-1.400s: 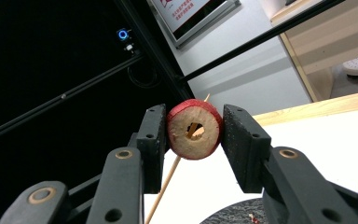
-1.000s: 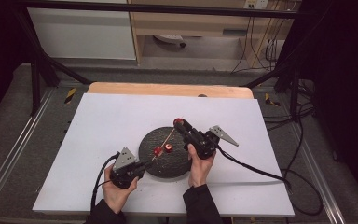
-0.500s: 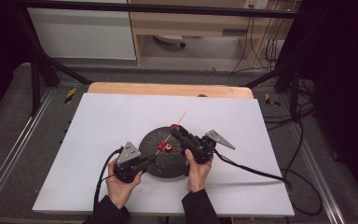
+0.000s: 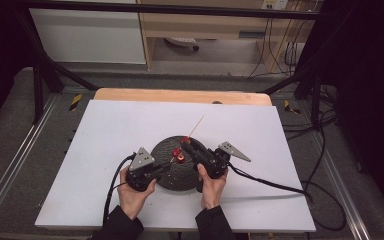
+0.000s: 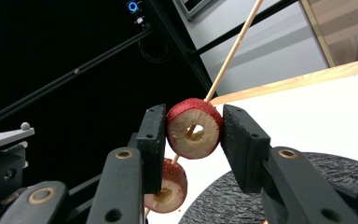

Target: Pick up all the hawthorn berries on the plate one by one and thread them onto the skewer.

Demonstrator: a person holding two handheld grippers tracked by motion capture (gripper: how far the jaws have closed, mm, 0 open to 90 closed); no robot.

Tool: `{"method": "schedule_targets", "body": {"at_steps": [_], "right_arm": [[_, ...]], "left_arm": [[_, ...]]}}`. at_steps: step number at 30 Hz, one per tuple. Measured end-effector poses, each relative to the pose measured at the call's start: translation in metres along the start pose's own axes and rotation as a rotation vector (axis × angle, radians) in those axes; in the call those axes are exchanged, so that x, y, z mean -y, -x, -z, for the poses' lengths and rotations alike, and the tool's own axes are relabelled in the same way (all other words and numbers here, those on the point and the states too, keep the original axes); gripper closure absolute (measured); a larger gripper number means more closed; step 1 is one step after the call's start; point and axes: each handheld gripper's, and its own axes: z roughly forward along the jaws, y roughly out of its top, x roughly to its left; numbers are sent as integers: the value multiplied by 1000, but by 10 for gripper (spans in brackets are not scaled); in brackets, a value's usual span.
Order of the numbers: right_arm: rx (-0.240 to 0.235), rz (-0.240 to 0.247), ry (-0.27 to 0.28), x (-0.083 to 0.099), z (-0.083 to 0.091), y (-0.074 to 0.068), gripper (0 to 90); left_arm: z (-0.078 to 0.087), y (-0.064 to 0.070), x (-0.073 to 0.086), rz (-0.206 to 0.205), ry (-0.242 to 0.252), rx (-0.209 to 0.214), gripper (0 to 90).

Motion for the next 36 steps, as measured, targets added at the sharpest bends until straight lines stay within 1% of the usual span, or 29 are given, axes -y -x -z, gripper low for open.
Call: {"method": "schedule_targets", "body": {"at_steps": [4, 5, 6, 8, 9, 11, 12, 14, 17, 19, 20, 23, 26, 28, 31, 36], "right_arm": [[6, 2, -8, 0, 0, 0, 607], [9, 7, -13, -1, 0, 0, 592], [16, 16, -14, -2, 1, 0, 565], [22, 30, -20, -5, 3, 0, 550], [26, 38, -26, -6, 4, 0, 525], [32, 59, -45, -10, 7, 2, 485], [37, 63, -56, -12, 8, 2, 465], [46, 83, -82, -14, 11, 4, 420], [75, 119, -135, -16, 15, 8, 331], [95, 135, -184, -17, 17, 12, 242], [104, 147, -210, -18, 18, 14, 211], [132, 182, -275, -19, 21, 19, 143], [149, 197, -333, -21, 25, 23, 78], [166, 215, -373, -23, 27, 25, 58], [176, 248, -429, -25, 29, 26, 47], [195, 281, -519, -25, 30, 28, 36]], "left_arm": [[1, -1, 1, -1, 0, 3, 886], [2, -2, 1, -3, -2, -2, 886], [3, -3, 2, 0, -2, -4, 886], [5, -7, 4, 9, -3, -6, 887], [7, -9, 5, 12, -4, -7, 886], [10, -13, 8, 20, -6, -9, 886], [10, -13, 8, 20, -6, -9, 886], [14, -19, 12, 27, -12, -11, 886], [18, -23, 17, 28, -20, -18, 886], [22, -26, 20, 27, -23, -25, 886], [23, -27, 21, 29, -24, -26, 886], [29, -33, 26, 33, -33, -28, 886], [35, -38, 31, 37, -40, -33, 886], [40, -41, 34, 34, -44, -40, 886], [47, -45, 39, 33, -51, -51, 886], [57, -51, 48, 32, -61, -56, 886]]}}
